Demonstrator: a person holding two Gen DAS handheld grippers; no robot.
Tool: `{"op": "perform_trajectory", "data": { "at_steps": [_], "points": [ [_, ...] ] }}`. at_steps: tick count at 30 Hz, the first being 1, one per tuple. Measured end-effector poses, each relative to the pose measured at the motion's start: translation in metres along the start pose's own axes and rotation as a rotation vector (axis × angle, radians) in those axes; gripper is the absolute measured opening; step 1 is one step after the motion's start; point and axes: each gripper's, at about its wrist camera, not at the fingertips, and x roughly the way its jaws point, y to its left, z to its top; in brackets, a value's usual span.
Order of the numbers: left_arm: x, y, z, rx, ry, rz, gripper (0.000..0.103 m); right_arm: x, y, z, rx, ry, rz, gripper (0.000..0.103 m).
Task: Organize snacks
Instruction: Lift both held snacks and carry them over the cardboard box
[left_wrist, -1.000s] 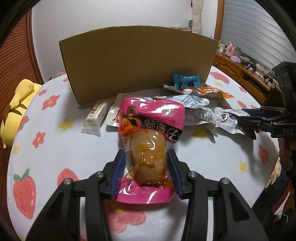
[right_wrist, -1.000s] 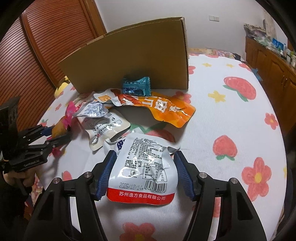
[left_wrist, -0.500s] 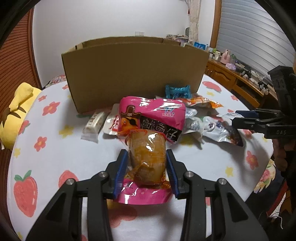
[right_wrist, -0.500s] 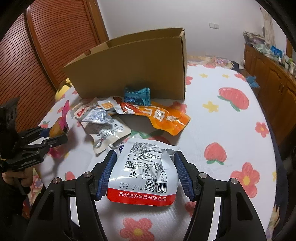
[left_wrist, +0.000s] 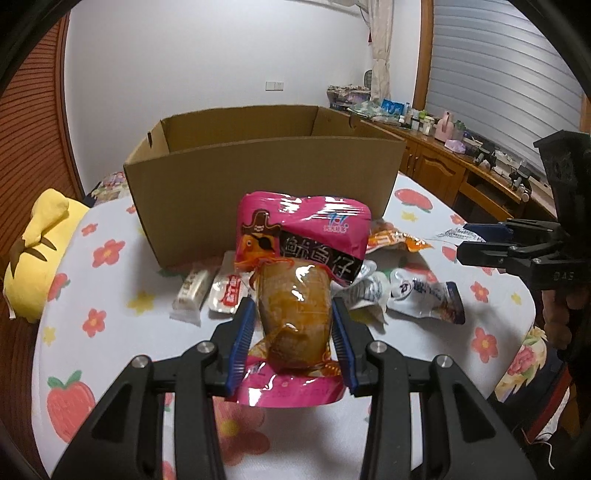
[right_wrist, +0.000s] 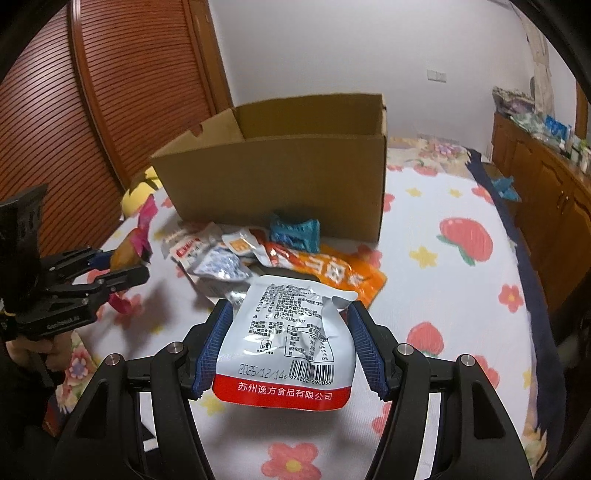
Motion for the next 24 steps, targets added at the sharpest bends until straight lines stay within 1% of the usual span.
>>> {"op": "perform_trajectory", "data": {
  "at_steps": [13,19,24],
  "points": [
    [-0.01,0.002,0.022,0.011,-0.038,0.017,0.04,-0.014,0.016,0.026,-0.054,-0.047,-0.001,0.066],
    [-0.011,0.006,0.038,0.014,-0.055,0.02,0.04,-0.019,0.022,0.046,-0.083,-0.072,-0.007,0.066],
    [-0.014,0.013,0.058,0.014,-0.076,0.025,0.04,-0.022,0.024,0.067,-0.091,-0.094,0.003,0.066]
  ]
}}
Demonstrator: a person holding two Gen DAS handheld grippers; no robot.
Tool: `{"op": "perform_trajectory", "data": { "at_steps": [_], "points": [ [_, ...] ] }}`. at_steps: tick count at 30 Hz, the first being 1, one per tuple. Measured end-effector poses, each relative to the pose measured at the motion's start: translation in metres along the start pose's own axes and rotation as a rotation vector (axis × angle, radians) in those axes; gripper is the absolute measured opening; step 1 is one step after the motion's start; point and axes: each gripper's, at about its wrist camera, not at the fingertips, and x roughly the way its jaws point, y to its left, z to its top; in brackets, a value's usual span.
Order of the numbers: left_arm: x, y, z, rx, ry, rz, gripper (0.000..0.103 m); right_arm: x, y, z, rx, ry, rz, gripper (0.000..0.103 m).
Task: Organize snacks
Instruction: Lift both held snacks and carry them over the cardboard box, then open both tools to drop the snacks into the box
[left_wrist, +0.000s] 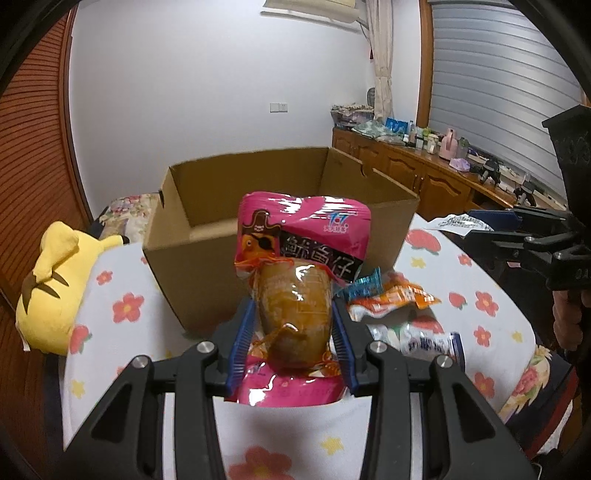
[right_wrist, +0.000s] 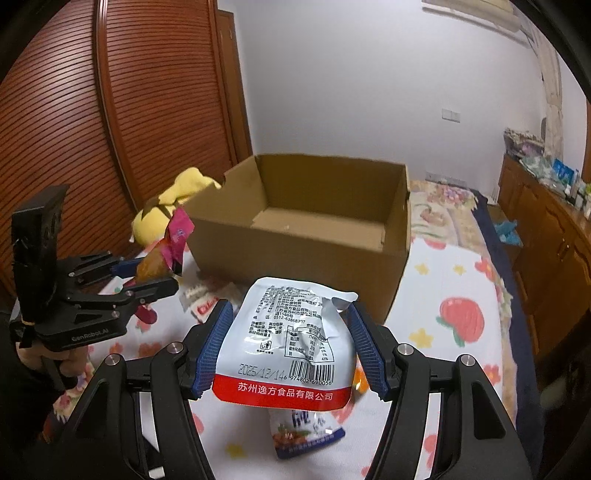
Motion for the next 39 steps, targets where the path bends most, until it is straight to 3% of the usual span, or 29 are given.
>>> {"op": "perform_trajectory", "data": {
  "at_steps": [13,21,39],
  "points": [
    [0.021,0.019,0.065,-0.005,-0.04,0.001,0.04,0.031,-0.011,0.05,-0.029,-0.013,0.022,0.066],
    [0.059,0.033,0.096,-0.004,-0.001,0.025,0.04,0.058,-0.029,0.075,-0.021,0.008,0.038,0.066],
    [0.111,0.03,0.106,-0.007,0.076,0.045,0.043,0.109,-0.045,0.096,-0.018,0.093,0.075,0.066]
  ]
}}
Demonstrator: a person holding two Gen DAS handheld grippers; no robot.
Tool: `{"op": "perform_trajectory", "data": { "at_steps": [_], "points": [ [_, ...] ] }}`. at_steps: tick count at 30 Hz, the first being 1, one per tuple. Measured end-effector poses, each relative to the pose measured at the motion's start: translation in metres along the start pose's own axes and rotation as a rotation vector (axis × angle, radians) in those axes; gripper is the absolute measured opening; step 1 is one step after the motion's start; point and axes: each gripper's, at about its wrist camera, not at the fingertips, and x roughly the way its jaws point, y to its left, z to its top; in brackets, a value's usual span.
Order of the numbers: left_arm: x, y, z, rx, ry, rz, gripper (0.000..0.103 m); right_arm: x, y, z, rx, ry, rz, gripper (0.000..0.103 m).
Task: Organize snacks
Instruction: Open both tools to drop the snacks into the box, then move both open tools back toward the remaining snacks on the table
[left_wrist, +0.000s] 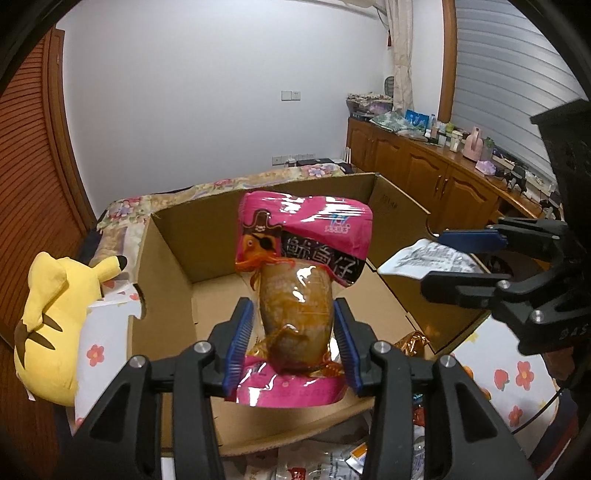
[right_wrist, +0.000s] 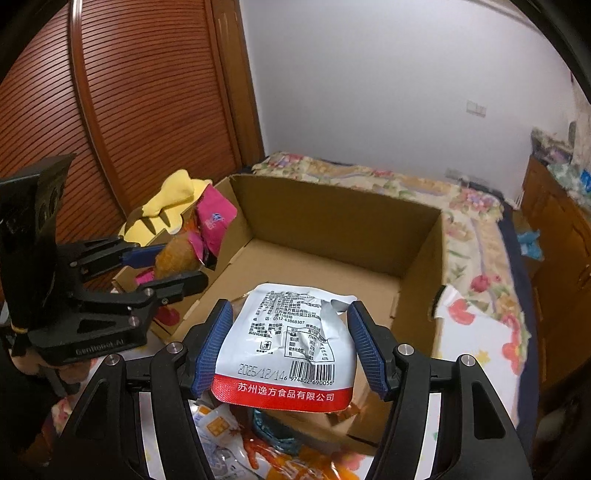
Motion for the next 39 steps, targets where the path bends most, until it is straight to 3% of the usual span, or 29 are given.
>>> {"op": "perform_trajectory", "data": {
  "at_steps": [12,24,31,39],
  "points": [
    [0.011,0.001,0.004,0.0,0.025,0.004,0.045,0.037,-0.001,0.005,-0.011,0.108,-0.013,0.067],
    [0.015,0.0,0.002,0.0,0.032,0.008,0.046,0.03,-0.01,0.003,0.032,0.082,-0.013,0.067],
    [0.012,-0.001,0.006,-0.017,0.007,0.012,0.058,0.022,-0.001,0.003,0.015,0.065,-0.017,0.067],
    [0.002,-0.003,0.002,-0.016,0.0,0.003,0.059,0.008,0.005,0.0,0.007,0.044,-0.019,0.067]
  ]
}}
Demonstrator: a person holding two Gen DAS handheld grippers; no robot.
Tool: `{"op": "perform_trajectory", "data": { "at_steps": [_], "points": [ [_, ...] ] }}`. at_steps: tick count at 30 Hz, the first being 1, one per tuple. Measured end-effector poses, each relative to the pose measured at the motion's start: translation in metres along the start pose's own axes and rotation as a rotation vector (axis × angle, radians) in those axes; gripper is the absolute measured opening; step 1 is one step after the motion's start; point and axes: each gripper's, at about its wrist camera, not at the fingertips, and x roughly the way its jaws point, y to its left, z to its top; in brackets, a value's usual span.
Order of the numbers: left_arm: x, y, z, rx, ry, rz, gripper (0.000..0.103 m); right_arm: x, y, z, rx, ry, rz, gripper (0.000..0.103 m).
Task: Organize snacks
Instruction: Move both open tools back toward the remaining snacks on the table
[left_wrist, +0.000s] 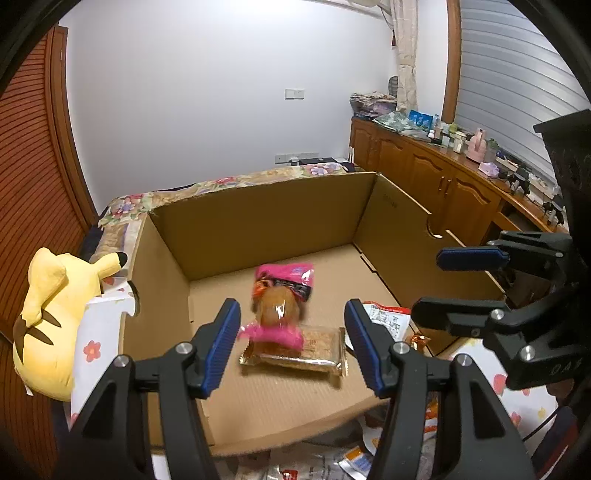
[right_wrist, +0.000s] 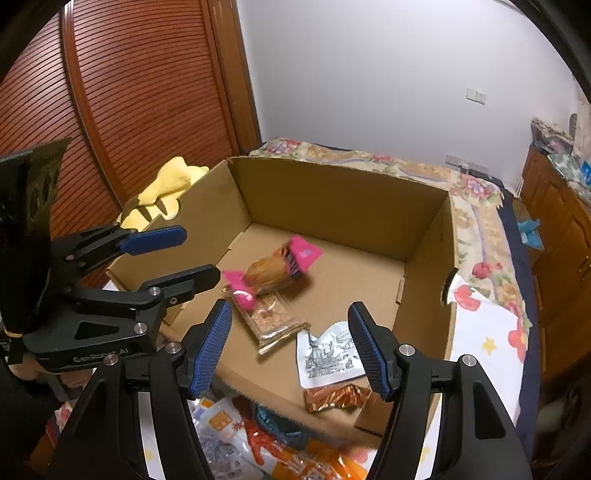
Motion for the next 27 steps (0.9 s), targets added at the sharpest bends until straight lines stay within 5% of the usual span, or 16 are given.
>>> {"op": "perform_trajectory", "data": {
  "at_steps": [13,27],
  "points": [
    [-0.067,-0.011,-0.031,0.019,-0.055,-0.013,0.061,-0.062,0.027,-0.032,0.005,-0.061,-0.023,0.067],
    [-0.109,-0.008,-0.102,0.039,-0.013,0.0,0.063,-0.091,0.049,-0.115,0.033,-0.013,-0.041,0.067]
  ]
}}
